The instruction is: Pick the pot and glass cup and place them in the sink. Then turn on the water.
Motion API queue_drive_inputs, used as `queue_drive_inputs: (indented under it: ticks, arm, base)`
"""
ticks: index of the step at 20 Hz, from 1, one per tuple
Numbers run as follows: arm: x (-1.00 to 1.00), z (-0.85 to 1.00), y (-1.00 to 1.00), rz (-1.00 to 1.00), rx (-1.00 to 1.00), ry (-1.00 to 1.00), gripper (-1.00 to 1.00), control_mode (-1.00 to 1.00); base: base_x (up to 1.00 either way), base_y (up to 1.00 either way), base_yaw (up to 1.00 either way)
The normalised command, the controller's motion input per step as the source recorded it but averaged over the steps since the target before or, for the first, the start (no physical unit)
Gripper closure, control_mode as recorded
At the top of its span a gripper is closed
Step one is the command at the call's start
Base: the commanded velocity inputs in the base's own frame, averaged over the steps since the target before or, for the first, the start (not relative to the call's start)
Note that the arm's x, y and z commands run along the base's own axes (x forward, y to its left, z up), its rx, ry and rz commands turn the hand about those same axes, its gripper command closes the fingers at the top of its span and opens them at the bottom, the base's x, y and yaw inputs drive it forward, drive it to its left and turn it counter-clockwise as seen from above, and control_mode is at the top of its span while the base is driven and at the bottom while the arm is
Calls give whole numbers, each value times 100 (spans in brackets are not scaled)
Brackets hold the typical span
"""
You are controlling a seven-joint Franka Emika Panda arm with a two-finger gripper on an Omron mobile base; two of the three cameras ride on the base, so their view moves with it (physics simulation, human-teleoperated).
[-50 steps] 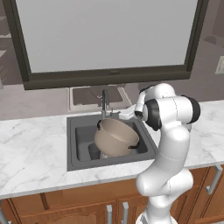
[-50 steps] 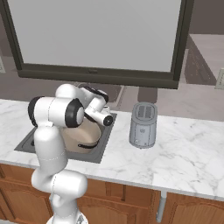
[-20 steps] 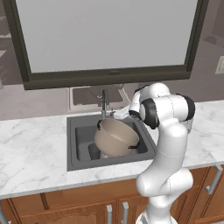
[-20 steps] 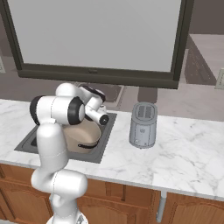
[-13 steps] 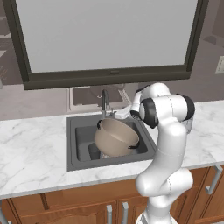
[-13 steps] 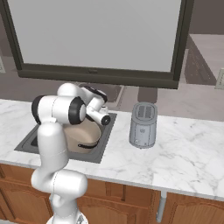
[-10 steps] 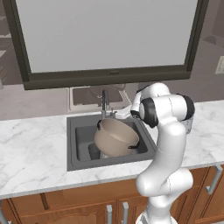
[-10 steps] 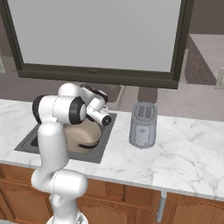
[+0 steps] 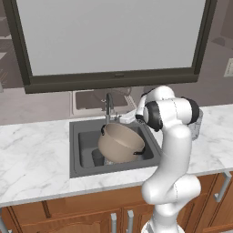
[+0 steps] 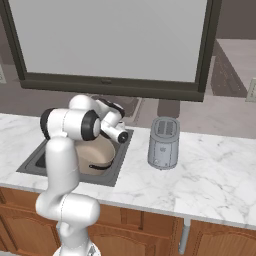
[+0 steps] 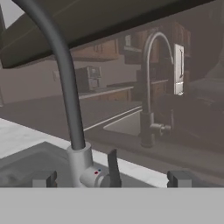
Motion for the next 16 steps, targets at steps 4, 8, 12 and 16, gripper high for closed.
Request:
queue_drive_inputs:
  ticks: [4, 8, 12, 16]
  arm:
    - [17, -2, 0, 0, 0, 0, -100, -100]
    - [13, -2, 0, 0, 0, 0, -100, -100]
    - [9, -1, 0, 0, 0, 0, -100, -100]
    - [7, -1, 0, 0, 0, 0, -100, -100]
  base:
    - [0, 0, 0]
    - [0, 0, 0]
    - [0, 0, 0]
    - [0, 0, 0]
